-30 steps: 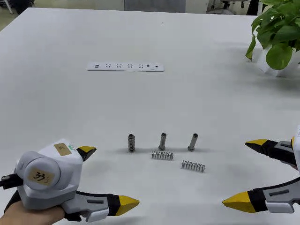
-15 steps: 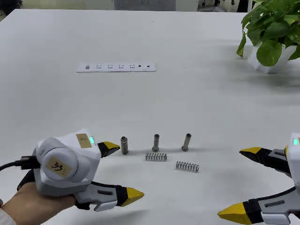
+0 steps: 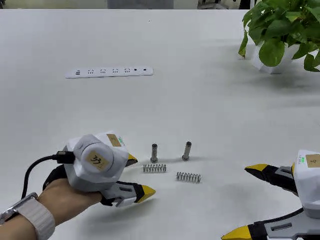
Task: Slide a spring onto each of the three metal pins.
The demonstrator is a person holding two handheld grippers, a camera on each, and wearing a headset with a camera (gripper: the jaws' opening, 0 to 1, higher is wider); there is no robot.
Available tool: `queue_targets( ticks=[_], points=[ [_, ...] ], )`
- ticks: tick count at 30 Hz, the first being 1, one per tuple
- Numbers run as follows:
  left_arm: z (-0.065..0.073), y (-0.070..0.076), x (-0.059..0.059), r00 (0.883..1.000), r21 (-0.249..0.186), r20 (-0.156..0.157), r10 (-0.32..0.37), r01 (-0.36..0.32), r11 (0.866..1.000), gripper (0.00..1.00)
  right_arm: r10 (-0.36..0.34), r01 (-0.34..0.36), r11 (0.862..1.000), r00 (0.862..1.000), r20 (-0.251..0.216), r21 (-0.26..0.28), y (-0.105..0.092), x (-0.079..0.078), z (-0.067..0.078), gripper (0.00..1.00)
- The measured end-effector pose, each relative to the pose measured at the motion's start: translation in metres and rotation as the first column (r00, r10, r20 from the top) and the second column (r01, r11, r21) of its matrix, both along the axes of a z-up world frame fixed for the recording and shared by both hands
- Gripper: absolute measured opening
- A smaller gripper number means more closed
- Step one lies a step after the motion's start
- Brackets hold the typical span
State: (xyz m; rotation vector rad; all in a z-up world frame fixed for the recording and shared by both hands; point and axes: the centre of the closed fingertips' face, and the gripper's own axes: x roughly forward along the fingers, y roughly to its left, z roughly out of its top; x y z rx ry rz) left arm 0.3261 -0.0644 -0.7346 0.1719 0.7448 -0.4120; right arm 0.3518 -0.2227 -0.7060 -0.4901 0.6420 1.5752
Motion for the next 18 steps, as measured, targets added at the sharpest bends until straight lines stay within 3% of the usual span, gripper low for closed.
queue_targets(
  ticks=[10, 16, 18],
  points=[
    [-0.006, -0.006, 0.015, 0.999, 0.012, -0.041, 0.004, -0.004, 1.000, 0.49, -0.013, 0.013, 1.000, 1.000, -0.027, -0.003, -0.006, -0.005, -0.005, 0.99],
    [-0.009, -0.008, 0.018, 0.995, -0.010, -0.096, 0.003, -0.004, 1.000, 0.48, -0.022, 0.022, 1.000, 0.999, -0.034, -0.005, -0.010, -0.008, -0.008, 0.99],
    [-0.010, -0.010, 0.017, 0.993, -0.021, -0.117, -0.001, -0.001, 1.000, 0.42, -0.023, 0.023, 1.000, 0.999, -0.038, -0.004, -0.011, -0.010, -0.008, 0.99]
  ],
)
